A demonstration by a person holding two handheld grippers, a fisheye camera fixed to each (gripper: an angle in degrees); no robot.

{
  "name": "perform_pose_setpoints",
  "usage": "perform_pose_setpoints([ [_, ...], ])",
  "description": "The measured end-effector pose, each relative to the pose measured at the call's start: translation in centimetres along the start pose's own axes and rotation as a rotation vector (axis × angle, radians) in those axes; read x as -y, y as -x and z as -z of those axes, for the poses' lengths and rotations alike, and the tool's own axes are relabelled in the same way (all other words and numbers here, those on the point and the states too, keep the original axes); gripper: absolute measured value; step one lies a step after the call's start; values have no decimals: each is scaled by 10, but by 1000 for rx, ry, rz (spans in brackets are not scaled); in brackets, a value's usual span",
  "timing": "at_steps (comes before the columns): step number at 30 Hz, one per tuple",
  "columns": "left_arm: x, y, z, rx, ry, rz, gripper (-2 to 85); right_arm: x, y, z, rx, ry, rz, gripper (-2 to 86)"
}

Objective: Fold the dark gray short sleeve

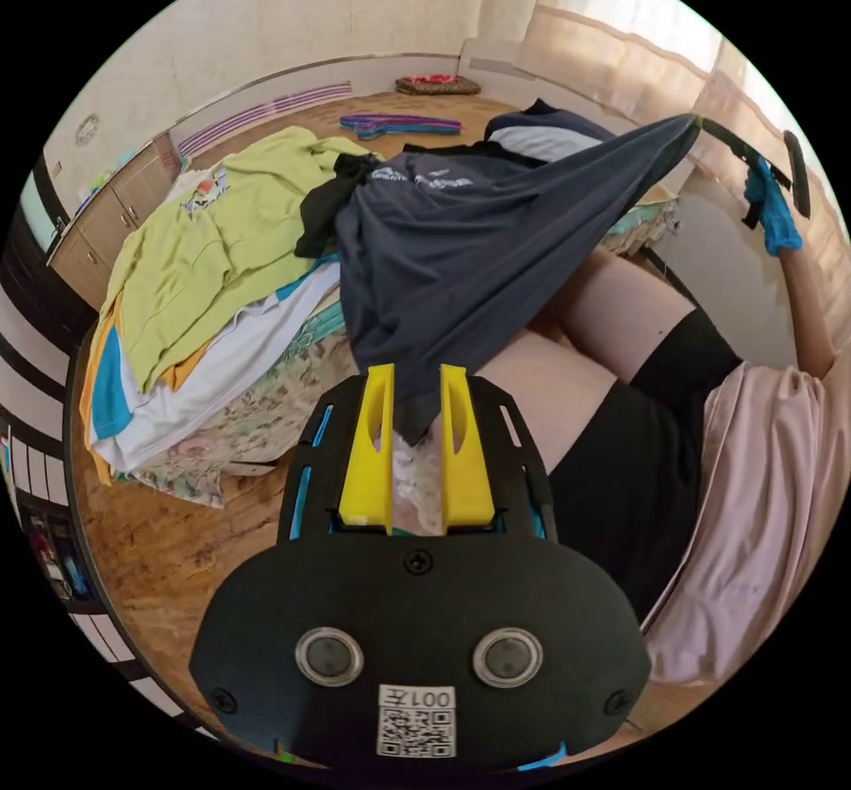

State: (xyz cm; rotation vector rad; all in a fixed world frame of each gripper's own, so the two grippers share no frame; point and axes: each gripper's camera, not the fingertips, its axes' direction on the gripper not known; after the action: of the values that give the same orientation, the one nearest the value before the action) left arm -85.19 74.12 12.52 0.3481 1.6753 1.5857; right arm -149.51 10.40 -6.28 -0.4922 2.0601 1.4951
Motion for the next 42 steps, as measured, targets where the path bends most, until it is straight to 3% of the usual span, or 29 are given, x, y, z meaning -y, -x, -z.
perform_pose_setpoints([
  [15,-37,9,-42,-16,211,-78,55,10,9,-9,-14,9,17,12],
  [22,-47,20,-43,-53,106,38,50,7,10,-12,4,34,15,12],
  [29,-57,33,-32,-118,-38,149,-9,3,7,-5,-53,43,64,12],
  [42,-50,20,115,317,-157,98,-16,-25,-58,32,-43,-10,-60,10],
])
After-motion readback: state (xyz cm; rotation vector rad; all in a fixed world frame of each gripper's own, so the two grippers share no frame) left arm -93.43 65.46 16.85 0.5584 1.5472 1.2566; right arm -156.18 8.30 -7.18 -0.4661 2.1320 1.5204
